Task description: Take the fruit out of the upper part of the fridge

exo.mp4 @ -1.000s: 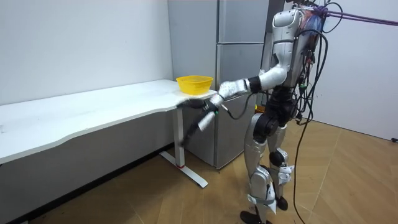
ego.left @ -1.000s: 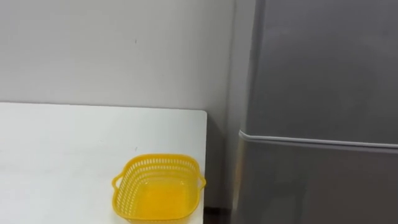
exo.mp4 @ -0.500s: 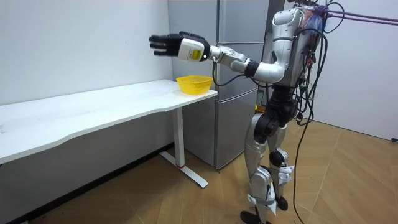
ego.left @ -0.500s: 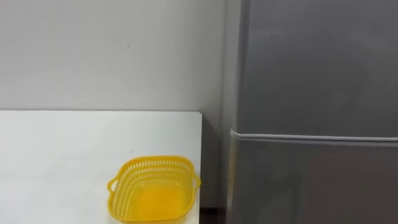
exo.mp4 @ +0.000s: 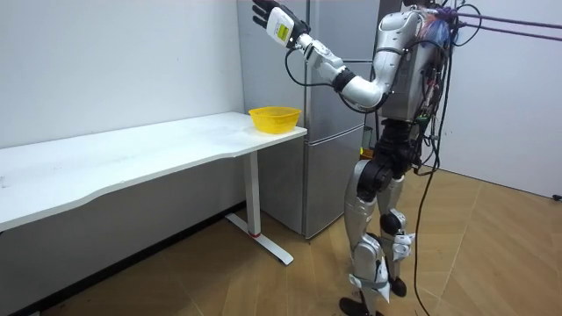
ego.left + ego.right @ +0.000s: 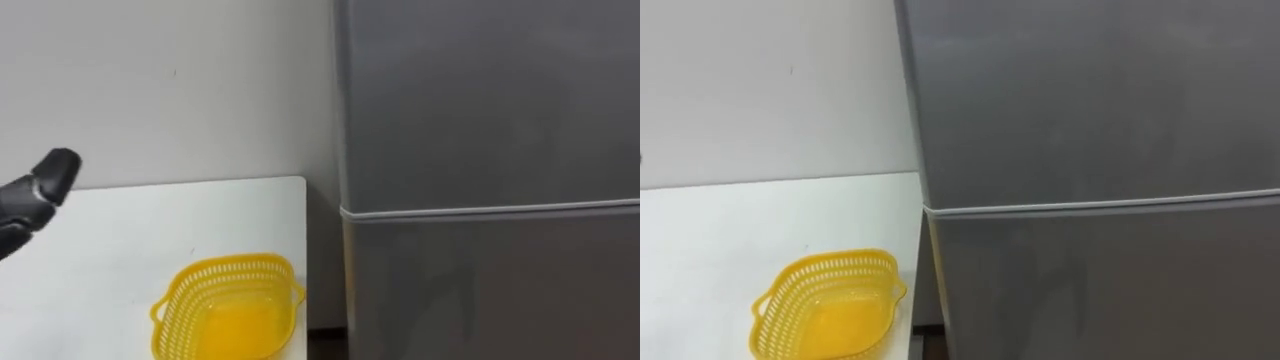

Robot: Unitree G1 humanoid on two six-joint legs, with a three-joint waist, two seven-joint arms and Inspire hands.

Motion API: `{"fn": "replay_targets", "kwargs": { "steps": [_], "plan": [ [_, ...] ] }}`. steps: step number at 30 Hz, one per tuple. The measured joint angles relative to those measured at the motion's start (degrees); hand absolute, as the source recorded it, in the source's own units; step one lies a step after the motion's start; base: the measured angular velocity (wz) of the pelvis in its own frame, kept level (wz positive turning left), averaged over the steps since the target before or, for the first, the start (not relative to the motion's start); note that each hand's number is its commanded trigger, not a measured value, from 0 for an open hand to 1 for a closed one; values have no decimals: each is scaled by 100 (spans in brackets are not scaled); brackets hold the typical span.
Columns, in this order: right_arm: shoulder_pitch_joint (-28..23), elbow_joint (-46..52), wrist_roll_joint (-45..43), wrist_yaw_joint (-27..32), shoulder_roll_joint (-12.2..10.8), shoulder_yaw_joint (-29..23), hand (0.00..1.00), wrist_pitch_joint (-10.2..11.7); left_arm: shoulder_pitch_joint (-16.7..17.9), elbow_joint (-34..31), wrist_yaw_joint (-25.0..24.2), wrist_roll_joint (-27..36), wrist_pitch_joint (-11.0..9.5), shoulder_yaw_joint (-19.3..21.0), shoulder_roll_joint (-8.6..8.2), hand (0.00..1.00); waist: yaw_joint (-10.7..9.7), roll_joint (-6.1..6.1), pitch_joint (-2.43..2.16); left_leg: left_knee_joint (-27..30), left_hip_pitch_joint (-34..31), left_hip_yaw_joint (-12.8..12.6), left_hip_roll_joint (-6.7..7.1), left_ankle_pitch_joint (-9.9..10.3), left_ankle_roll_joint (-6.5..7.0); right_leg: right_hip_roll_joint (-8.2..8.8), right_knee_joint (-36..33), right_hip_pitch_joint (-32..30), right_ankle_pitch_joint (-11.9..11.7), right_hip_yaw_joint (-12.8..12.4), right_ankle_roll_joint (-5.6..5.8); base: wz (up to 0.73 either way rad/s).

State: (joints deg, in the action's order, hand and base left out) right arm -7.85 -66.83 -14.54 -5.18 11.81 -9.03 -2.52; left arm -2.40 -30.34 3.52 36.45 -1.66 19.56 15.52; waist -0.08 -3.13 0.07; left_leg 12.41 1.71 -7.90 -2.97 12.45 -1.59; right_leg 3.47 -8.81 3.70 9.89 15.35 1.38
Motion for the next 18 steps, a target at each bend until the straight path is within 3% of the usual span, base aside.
{"fn": "replay_targets", "kwargs": {
  "steps": [5, 7, 13, 18],
  "plan": [
    [-41, -61, -543, -119, 18, 131, 0, -276, -191, 0, -785, 29, 330, -309, 89, 0, -29, -32, 10, 1, -12, -80, -15, 0, 0, -4, -63, -67, 2, -104, -1, -9],
    [-58, -61, -590, -110, 38, 162, 0, -336, -192, -1, -1048, 43, 455, -438, 144, 0, -135, -49, 21, 1, -8, -109, -20, 0, 0, 0, -91, -79, 5, -111, -2, -4],
    [-147, -81, -633, -172, 42, 298, 0, -517, -206, 0, -1515, 66, 570, -760, 158, 0, -286, -72, 4, 24, -2, -304, -37, 0, 0, 0, -92, -87, 13, -186, 1, -3],
    [-125, -82, -657, -334, 46, 386, 0, -653, -337, -1, -1964, 65, 770, -1050, 185, 0, -274, -67, 1, 27, -5, -374, -41, 0, 0, -3, -108, -169, 12, -269, 2, -8]
  ]
}}
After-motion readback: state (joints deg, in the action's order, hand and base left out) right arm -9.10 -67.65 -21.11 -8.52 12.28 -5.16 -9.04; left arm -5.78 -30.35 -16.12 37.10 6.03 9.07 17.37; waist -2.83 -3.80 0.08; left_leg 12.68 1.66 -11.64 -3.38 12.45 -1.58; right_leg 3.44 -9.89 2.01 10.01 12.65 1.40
